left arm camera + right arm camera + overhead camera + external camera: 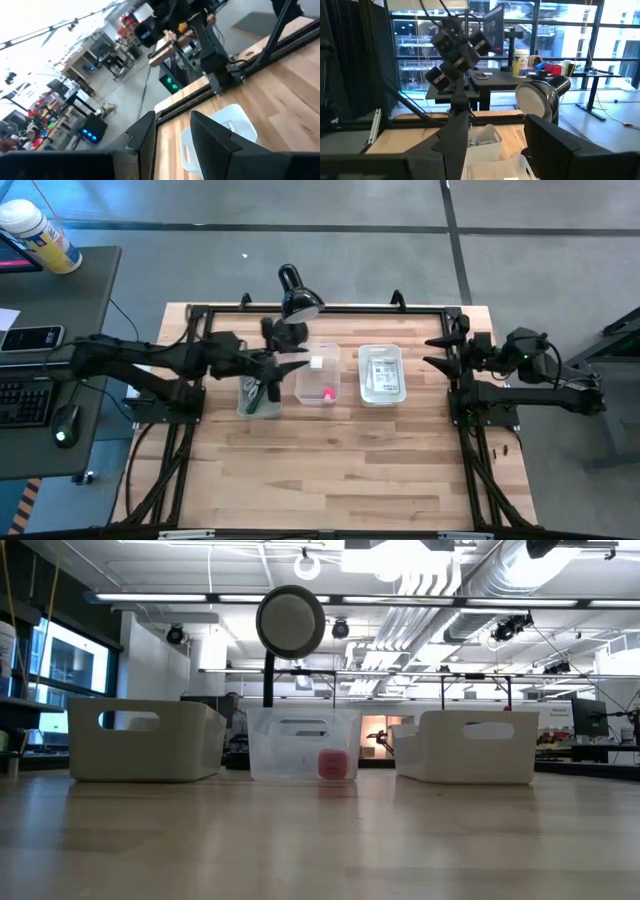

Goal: Pick and place items into bin
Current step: Return to Home Position

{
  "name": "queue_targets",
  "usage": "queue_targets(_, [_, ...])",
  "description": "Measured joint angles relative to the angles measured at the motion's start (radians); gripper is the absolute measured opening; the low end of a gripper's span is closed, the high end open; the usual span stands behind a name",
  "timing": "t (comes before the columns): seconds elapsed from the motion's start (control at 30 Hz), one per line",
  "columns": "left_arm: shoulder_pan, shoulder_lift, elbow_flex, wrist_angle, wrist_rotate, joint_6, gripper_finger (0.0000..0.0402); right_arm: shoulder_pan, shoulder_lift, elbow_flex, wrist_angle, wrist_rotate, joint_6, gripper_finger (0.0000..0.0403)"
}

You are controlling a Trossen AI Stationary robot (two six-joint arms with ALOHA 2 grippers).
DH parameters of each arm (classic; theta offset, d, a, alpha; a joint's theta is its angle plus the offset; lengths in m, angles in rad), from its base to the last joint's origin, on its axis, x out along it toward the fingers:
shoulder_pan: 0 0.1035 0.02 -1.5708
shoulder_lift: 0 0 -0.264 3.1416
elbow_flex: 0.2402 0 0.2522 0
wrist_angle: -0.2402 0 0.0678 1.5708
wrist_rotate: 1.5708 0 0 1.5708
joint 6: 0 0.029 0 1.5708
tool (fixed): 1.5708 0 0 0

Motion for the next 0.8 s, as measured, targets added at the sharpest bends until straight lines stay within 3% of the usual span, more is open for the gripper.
queue_targets(0.27, [-0.001, -0.246, -0.274, 0.183, 0.049, -0.019, 0.0113, 0.000, -0.005, -0.006, -0.049, -0.073, -0.012, 0.0184])
queue_targets(0.43, [-0.012, -0.437, -0.406, 0.208, 0.050, -0.051, 0.0113, 0.000, -0.100, -0.172, 0.162, -0.073, 0.017, 0.0184])
queue_targets(0.6, [-0.088, -0.569, -0.461, 0.138, 0.061, -0.053, 0.0113, 0.000, -0.210, -0.358, 0.387, -0.088, 0.065, 0.0184])
queue_targets(0.8, [-0.174, -0.698, -0.554, 0.135, 0.008, -0.063, 0.0113, 0.000, -0.251, -0.435, 0.422, -0.114, 0.118, 0.0184])
